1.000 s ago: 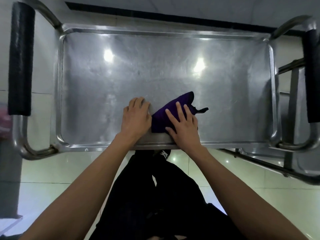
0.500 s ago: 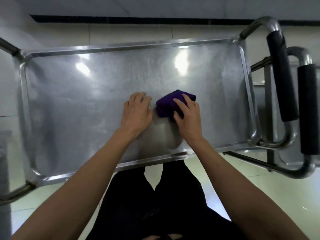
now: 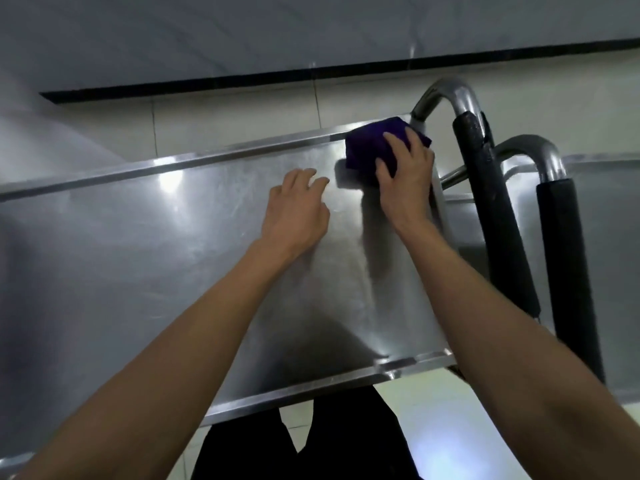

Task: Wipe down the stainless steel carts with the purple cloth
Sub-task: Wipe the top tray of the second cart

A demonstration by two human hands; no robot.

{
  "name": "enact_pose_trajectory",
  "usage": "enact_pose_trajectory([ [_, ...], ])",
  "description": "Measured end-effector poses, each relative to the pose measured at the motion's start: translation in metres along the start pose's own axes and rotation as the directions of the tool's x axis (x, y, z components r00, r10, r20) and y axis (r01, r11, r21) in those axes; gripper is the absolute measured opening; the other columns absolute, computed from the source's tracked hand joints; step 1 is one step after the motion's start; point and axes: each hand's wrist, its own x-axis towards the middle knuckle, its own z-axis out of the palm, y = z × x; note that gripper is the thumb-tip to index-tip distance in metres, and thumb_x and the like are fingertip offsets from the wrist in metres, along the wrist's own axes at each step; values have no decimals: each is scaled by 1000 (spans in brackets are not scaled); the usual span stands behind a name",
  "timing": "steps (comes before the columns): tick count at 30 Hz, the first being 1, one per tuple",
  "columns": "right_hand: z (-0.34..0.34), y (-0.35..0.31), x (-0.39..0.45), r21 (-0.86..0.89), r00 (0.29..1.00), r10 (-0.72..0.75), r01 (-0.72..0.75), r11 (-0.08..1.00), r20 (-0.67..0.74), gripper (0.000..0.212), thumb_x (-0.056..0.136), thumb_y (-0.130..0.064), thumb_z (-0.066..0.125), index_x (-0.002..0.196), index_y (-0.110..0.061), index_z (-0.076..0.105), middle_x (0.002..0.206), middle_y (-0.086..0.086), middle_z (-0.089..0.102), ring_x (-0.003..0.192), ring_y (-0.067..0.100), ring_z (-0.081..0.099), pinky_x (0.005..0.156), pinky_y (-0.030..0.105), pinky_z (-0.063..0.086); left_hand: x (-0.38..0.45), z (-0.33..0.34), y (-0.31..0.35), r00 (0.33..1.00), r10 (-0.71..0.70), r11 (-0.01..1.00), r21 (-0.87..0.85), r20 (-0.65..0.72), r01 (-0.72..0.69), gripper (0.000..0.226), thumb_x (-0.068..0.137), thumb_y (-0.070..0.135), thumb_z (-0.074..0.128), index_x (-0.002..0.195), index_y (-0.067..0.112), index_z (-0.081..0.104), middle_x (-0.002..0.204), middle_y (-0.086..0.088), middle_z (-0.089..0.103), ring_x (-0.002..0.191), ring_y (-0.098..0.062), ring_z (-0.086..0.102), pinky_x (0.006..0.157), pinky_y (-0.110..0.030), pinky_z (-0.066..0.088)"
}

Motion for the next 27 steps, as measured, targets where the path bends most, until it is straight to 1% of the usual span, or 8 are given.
enact_pose_trajectory([
  [2,4,4,23,-58,999,7,-5,998,39,45,100,-31,52,145,-23,48,158,5,32,141,29,30,118,50,27,18,-1,10,1000,-23,1000,21,7,23,49,100,20,48,149,18,45,161,-7,33,149,-27,23,117,-50,26],
  [6,16,6,43,-287,986,-33,80,954,166,48,104,-43,34,150,-30,39,164,7,23,151,31,14,122,57,1,33,2,19,994,-89,994,76,60,85,50,100,23,48,150,22,42,162,-10,28,151,-31,18,119,-55,26],
  [10,22,14,45,-252,972,-44,103,962,229,49,105,-39,35,154,-30,34,166,6,16,153,31,10,123,54,11,25,16,21,986,-100,984,162,135,78,51,100,41,49,148,28,42,163,-11,21,150,-34,13,116,-59,26],
  [13,25,16,37,-254,971,-42,104,962,236,48,105,-38,38,152,-29,38,165,6,21,152,30,12,121,52,20,17,32,18,968,-118,974,217,222,69,74,96,60,49,158,31,20,168,-10,0,153,-37,-3,119,-63,18],
  [17,18,24,13,-261,962,-41,115,958,272,48,104,-37,40,150,-28,41,164,4,24,152,29,14,121,50,19,11,41,12,972,-84,974,225,218,34,88,93,64,52,161,31,7,168,-9,-10,154,-36,-12,120,-64,12],
  [20,9,34,-13,-253,958,-23,99,962,286,48,104,-37,40,151,-28,40,165,4,21,153,28,12,122,51,18,7,41,16,979,-81,977,211,188,40,83,94,56,56,160,27,13,168,-11,-3,154,-36,-7,121,-61,12],
  [24,2,43,-55,-276,963,20,57,960,269,47,104,-35,40,151,-28,40,165,4,21,153,28,12,122,51,18,-16,44,32,992,79,976,194,96,-97,56,94,36,61,144,16,45,154,-9,37,143,-30,29,110,-51,33],
  [27,-6,50,-84,-291,962,47,34,956,269,47,105,-35,40,151,-28,40,165,4,20,153,28,12,122,52,16,-37,51,40,988,101,984,138,114,-116,48,94,33,57,137,14,52,146,-7,45,137,-27,35,106,-48,37],
])
